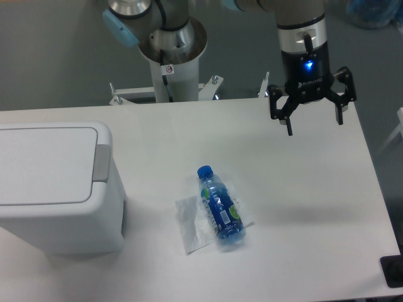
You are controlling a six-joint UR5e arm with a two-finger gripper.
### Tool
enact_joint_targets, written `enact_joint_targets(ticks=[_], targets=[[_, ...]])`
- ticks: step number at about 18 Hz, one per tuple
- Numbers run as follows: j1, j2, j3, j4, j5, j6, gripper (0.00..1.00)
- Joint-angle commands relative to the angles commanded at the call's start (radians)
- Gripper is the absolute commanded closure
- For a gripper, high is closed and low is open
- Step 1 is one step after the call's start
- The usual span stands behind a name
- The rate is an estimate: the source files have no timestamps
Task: Open the trash can
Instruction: 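Move the open gripper across the table toward the white trash can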
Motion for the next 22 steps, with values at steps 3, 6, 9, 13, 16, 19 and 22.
enact_joint_targets(ticks=[3, 6, 9, 13, 16, 19, 22], targets=[[-0.002, 0.0, 0.002, 0.002, 0.0, 0.002, 0.0], [-0.026, -0.002, 0.002, 0.003, -0.002, -0.005, 0.0], [-0.052, -0.008, 0.009, 0.006, -0.014, -0.009, 0.0], [-0.093, -0.014, 0.035, 0.005, -0.014, -0.147, 0.0], [-0.158, -0.029, 0.067, 0.006, -0.024, -0.279, 0.0], [-0.184, -0.017, 0.071, 0.006, -0.112, -0.394, 0.0], [-0.231, 0.014, 0.054, 0.005, -0.184, -0.439, 0.0]])
